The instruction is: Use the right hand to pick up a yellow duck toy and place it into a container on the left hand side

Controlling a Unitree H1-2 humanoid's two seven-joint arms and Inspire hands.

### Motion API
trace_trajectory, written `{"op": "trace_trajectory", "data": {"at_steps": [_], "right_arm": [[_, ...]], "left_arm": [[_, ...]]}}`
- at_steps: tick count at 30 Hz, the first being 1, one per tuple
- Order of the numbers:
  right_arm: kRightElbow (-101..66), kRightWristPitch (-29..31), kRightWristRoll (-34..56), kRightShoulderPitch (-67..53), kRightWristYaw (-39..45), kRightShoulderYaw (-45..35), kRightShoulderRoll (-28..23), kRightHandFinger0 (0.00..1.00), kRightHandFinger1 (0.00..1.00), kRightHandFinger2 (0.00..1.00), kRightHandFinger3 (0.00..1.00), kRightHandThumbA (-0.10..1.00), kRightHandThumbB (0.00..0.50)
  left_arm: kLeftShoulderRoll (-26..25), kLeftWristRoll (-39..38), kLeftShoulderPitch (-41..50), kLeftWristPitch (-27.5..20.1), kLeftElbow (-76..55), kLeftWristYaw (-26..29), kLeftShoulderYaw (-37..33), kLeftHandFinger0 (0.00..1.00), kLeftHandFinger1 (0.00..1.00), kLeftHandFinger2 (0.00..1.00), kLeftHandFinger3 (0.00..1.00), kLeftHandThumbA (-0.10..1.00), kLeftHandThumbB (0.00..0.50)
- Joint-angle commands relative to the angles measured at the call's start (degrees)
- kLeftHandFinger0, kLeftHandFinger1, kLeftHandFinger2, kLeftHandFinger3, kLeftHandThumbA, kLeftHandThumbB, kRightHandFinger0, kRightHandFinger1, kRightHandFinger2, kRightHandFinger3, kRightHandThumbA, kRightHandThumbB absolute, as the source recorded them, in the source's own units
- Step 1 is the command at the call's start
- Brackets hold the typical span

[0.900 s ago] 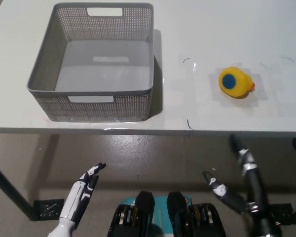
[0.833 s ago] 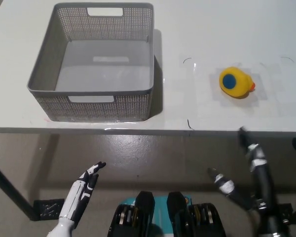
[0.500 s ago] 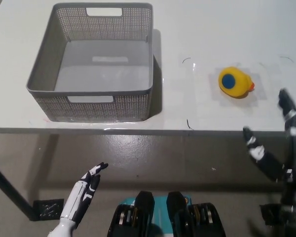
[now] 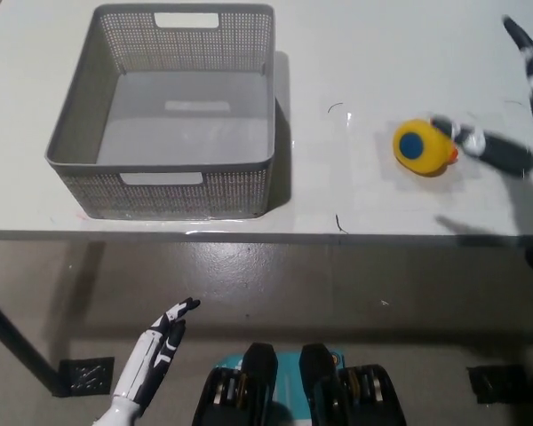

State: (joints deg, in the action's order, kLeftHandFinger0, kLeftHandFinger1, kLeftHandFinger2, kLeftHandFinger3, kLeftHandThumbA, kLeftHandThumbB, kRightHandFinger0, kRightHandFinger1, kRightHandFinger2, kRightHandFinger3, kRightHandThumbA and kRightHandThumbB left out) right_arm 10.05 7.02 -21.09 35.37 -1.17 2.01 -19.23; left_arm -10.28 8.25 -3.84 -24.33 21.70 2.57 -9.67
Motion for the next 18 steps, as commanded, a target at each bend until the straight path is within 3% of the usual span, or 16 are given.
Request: {"op": "trace_trajectory", "data": {"at_steps": [1, 5, 18], "right_arm": [[12.39, -9.53, -6.54, 14.99, 8.96, 5.87, -4.95, 1.00, 1.00, 1.00, 1.00, 1.00, 0.468], [22.12, -10.01, -6.80, 21.24, 10.19, 9.05, -5.20, 1.00, 1.00, 1.00, 1.00, 1.00, 0.496], [53.19, -2.33, -3.83, 35.74, 12.88, 14.57, -2.22, 1.00, 1.00, 1.00, 1.00, 1.00, 0.500]], "left_arm": [[-0.89, 0.07, 0.45, -2.60, -1.43, 1.62, -0.23, 1.00, 1.00, 1.00, 1.00, 1.00, 0.500], [-0.66, 0.25, 0.96, -2.60, -1.47, 1.71, -0.20, 1.00, 1.00, 1.00, 1.00, 1.00, 0.500], [-0.63, 0.42, 0.86, -2.60, -1.46, 1.67, -0.56, 1.00, 1.00, 1.00, 1.00, 1.00, 0.500]]}}
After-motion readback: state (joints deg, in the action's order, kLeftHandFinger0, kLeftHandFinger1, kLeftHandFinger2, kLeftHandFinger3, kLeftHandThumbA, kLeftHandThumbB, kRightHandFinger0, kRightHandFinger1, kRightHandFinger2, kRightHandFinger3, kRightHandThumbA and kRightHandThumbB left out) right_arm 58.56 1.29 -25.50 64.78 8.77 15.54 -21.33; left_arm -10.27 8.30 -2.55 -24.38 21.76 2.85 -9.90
